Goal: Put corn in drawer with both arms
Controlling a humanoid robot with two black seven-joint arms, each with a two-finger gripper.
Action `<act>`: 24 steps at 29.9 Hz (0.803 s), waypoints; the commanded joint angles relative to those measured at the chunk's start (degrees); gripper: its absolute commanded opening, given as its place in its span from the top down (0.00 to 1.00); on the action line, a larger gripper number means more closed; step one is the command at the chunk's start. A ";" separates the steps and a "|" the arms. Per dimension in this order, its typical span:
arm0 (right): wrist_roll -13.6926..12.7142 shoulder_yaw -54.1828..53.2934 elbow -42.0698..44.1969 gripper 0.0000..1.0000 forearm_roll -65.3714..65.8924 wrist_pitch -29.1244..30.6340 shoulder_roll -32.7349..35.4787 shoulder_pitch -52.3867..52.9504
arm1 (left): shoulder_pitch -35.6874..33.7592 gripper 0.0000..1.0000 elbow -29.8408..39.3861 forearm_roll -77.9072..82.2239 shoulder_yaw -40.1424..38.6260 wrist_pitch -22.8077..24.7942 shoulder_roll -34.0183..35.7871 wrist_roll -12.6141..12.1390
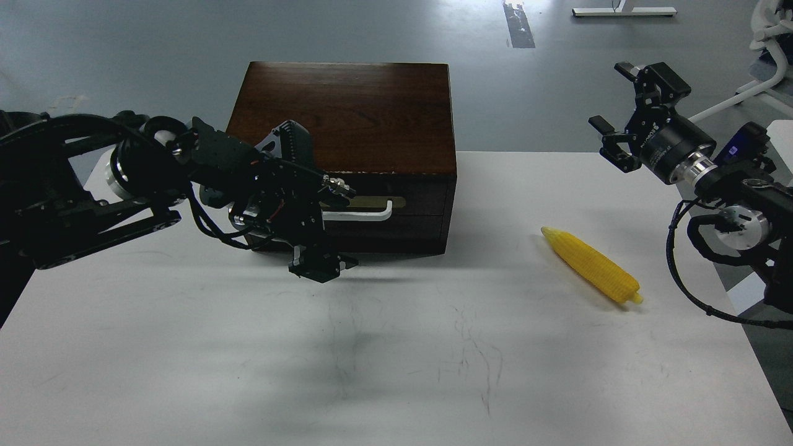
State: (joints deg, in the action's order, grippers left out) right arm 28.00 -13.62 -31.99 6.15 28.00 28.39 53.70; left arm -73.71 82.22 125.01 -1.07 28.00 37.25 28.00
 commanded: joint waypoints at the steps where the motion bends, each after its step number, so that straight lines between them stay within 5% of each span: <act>1: 0.00 0.00 0.00 0.00 0.00 0.00 0.00 0.00 | 0.06 0.01 -1.01 -0.01 0.19 0.00 -0.60 0.00; 24: 0.00 -0.09 0.00 0.00 0.00 0.00 0.09 -0.17 | -0.30 0.01 -3.91 -0.01 1.95 0.00 -2.71 0.00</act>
State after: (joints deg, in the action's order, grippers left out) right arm 28.00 -13.67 -31.99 6.15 28.00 28.47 53.59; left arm -73.77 78.25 125.01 0.90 28.00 34.61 28.00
